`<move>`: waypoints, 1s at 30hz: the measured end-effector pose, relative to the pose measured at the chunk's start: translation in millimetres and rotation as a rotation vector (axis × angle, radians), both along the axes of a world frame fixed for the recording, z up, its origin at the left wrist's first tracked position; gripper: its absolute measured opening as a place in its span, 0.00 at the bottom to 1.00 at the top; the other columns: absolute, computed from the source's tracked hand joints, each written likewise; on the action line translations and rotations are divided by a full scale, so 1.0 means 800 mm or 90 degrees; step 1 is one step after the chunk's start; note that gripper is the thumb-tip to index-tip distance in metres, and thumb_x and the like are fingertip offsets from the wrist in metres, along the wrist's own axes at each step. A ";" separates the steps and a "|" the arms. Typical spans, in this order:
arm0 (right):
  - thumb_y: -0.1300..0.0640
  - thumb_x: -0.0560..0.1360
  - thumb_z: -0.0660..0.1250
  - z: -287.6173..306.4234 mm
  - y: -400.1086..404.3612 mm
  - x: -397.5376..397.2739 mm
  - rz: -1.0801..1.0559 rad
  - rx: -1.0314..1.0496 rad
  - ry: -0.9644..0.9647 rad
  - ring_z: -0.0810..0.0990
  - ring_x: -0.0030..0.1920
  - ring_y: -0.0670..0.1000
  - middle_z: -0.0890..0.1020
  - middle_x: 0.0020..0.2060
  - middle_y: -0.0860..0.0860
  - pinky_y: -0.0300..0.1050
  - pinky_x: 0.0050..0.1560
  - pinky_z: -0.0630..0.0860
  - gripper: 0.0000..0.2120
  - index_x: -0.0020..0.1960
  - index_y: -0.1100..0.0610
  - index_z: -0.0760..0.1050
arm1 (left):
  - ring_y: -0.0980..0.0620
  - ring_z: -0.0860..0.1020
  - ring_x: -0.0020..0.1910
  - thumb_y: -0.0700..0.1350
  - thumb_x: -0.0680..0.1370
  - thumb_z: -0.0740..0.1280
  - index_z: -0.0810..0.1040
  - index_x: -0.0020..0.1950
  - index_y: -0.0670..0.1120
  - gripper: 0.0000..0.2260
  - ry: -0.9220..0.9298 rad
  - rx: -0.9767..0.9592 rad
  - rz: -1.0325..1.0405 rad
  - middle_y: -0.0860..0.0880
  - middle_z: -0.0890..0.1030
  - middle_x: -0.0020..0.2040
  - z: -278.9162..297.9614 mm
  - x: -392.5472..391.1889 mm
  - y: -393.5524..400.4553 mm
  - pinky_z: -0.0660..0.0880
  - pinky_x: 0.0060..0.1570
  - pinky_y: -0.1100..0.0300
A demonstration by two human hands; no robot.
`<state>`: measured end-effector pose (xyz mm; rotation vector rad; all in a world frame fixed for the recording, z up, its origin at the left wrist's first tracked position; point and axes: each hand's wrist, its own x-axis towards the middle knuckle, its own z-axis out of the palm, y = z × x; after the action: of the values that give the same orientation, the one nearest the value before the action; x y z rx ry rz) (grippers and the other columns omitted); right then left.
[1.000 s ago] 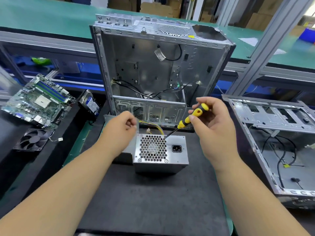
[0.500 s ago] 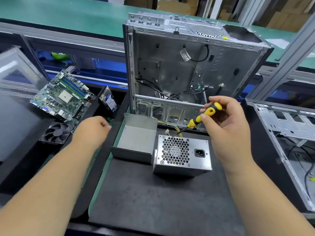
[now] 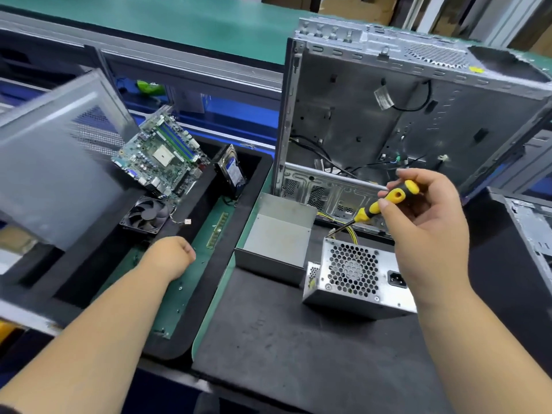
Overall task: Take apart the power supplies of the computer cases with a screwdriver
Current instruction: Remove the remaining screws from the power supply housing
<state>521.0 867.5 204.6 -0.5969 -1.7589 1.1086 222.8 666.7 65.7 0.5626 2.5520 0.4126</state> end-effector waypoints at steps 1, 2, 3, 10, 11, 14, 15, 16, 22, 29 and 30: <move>0.66 0.74 0.69 0.000 -0.001 -0.002 -0.001 0.004 -0.004 0.82 0.54 0.50 0.81 0.49 0.47 0.42 0.56 0.78 0.21 0.56 0.40 0.75 | 0.44 0.80 0.46 0.44 0.77 0.71 0.80 0.41 0.48 0.05 0.009 0.006 0.004 0.45 0.83 0.43 -0.002 -0.001 0.000 0.73 0.45 0.59; 0.65 0.74 0.69 0.000 -0.002 -0.004 -0.003 0.007 -0.007 0.82 0.54 0.50 0.81 0.50 0.47 0.42 0.56 0.78 0.21 0.56 0.39 0.75 | 0.44 0.80 0.47 0.46 0.77 0.71 0.81 0.43 0.47 0.05 0.020 -0.003 0.004 0.45 0.83 0.44 -0.003 -0.002 0.000 0.73 0.46 0.58; 0.64 0.74 0.69 0.000 -0.002 -0.006 -0.006 0.010 -0.010 0.82 0.54 0.50 0.81 0.49 0.46 0.41 0.56 0.78 0.21 0.56 0.38 0.75 | 0.43 0.80 0.48 0.49 0.78 0.70 0.82 0.45 0.47 0.06 0.030 -0.025 -0.001 0.45 0.83 0.45 -0.004 -0.005 0.000 0.75 0.48 0.57; 0.66 0.75 0.69 0.000 -0.007 -0.016 0.006 0.007 -0.010 0.82 0.52 0.48 0.81 0.48 0.42 0.36 0.53 0.78 0.22 0.56 0.39 0.76 | 0.45 0.78 0.58 0.51 0.77 0.70 0.80 0.58 0.51 0.11 0.068 -0.054 -0.010 0.46 0.78 0.60 -0.011 -0.005 -0.004 0.76 0.58 0.51; 0.67 0.75 0.69 0.000 -0.007 -0.018 0.009 0.006 -0.010 0.82 0.52 0.48 0.81 0.48 0.42 0.37 0.53 0.78 0.22 0.57 0.40 0.75 | 0.46 0.79 0.55 0.50 0.76 0.70 0.80 0.55 0.53 0.09 0.070 0.008 -0.009 0.47 0.79 0.58 -0.007 -0.001 0.000 0.76 0.56 0.52; 0.67 0.75 0.69 0.000 -0.007 -0.019 0.014 -0.004 0.010 0.82 0.53 0.50 0.81 0.49 0.46 0.39 0.54 0.79 0.21 0.58 0.43 0.75 | 0.52 0.79 0.44 0.47 0.76 0.69 0.79 0.46 0.55 0.03 0.082 0.210 -0.041 0.53 0.79 0.48 0.019 0.017 0.022 0.72 0.46 0.59; 0.67 0.74 0.69 0.000 -0.006 -0.018 0.013 -0.005 0.018 0.82 0.53 0.50 0.81 0.49 0.48 0.39 0.54 0.79 0.21 0.58 0.44 0.75 | 0.54 0.78 0.42 0.46 0.76 0.69 0.79 0.45 0.55 0.03 0.092 0.260 -0.061 0.54 0.79 0.46 0.031 0.025 0.031 0.71 0.43 0.60; 0.67 0.74 0.70 0.000 -0.006 -0.016 0.011 -0.005 0.023 0.82 0.52 0.50 0.80 0.49 0.49 0.38 0.53 0.79 0.21 0.58 0.44 0.76 | 0.57 0.77 0.40 0.45 0.76 0.69 0.80 0.46 0.54 0.03 0.100 0.300 -0.087 0.55 0.79 0.45 0.044 0.035 0.041 0.70 0.42 0.61; 0.65 0.74 0.71 0.002 0.002 0.015 -0.025 0.001 0.030 0.81 0.46 0.43 0.79 0.45 0.41 0.33 0.48 0.78 0.19 0.57 0.44 0.77 | 0.63 0.75 0.45 0.44 0.77 0.69 0.80 0.50 0.53 0.05 0.070 0.427 -0.266 0.56 0.76 0.47 0.094 0.109 0.104 0.67 0.46 0.74; 0.65 0.74 0.72 -0.001 0.009 0.053 -0.070 0.028 -0.037 0.82 0.48 0.46 0.81 0.47 0.46 0.37 0.48 0.80 0.20 0.59 0.44 0.77 | 0.57 0.74 0.57 0.50 0.73 0.74 0.76 0.54 0.55 0.13 -0.005 0.416 -0.473 0.57 0.73 0.55 0.107 0.212 0.150 0.71 0.59 0.59; 0.64 0.74 0.72 -0.002 0.011 0.057 -0.073 0.028 -0.040 0.82 0.48 0.47 0.81 0.47 0.47 0.39 0.48 0.80 0.19 0.59 0.45 0.77 | 0.56 0.73 0.58 0.51 0.72 0.74 0.75 0.54 0.54 0.14 0.011 0.402 -0.495 0.56 0.73 0.56 0.106 0.222 0.154 0.72 0.60 0.57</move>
<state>566.6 876.1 203.4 -0.7033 -1.7756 0.9792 400.7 790.1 150.8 1.6895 1.9539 0.9012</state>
